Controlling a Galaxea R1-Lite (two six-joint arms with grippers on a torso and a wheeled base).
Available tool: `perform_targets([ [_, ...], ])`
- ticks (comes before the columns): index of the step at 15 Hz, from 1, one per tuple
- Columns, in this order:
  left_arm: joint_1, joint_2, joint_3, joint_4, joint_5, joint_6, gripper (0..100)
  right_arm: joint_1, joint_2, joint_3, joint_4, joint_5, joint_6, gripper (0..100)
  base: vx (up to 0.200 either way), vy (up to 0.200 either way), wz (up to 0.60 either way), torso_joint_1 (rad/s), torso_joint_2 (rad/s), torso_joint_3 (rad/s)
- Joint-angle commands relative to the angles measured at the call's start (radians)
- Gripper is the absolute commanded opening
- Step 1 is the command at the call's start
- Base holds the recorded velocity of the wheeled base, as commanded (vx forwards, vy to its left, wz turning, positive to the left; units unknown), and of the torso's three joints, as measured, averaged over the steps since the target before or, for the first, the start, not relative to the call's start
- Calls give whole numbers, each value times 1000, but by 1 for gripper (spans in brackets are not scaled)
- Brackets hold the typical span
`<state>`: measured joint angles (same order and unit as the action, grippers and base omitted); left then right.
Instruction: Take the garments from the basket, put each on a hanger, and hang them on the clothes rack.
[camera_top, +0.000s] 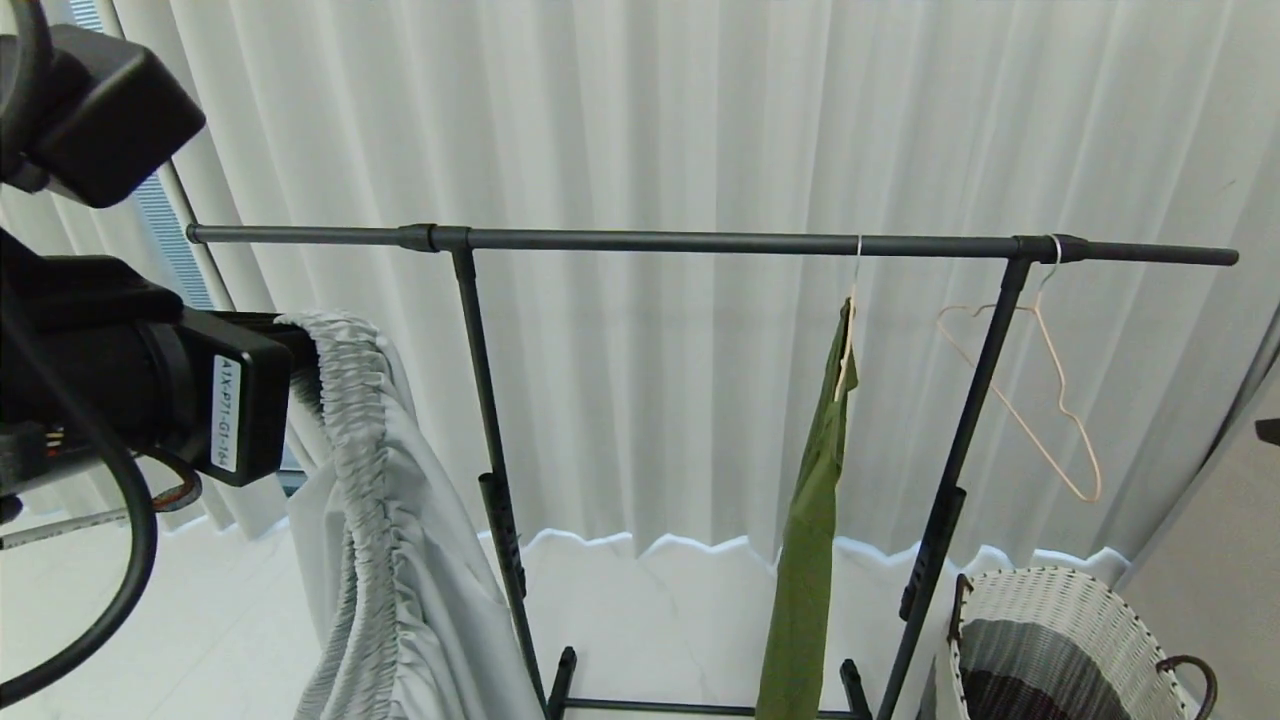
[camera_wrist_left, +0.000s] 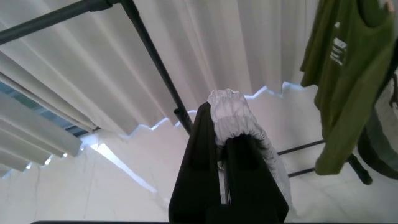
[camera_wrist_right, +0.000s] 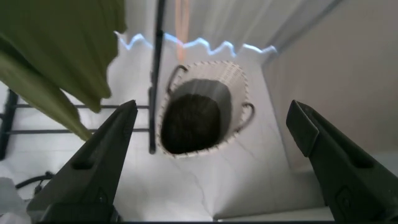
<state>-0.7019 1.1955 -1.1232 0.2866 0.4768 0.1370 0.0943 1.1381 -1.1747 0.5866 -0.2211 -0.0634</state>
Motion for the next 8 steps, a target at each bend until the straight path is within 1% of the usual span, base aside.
perform_targets([
  [1, -1, 3, 5, -1, 0, 0, 0, -7, 3, 0, 1, 14, -1, 100, 200, 0, 0, 22, -2, -7],
  [3, -1, 3, 5, -1, 0, 0, 0, -25, 22, 0, -1, 45, -1, 100, 200, 0, 0, 2, 0, 0],
  [5, -2, 3, 5, -1, 0, 0, 0, -65, 54, 0, -1, 89, -1, 100, 200, 0, 0, 0, 2, 0],
  [7, -2, 3, 5, -1, 0, 1, 0, -114, 100, 6, -37, 143, 1, 100, 200, 0, 0, 0, 7, 0],
  [8, -4, 3, 5, -1, 0, 1, 0, -137, 126, 17, -62, 158, -1, 100, 200, 0, 0, 2, 2, 2],
])
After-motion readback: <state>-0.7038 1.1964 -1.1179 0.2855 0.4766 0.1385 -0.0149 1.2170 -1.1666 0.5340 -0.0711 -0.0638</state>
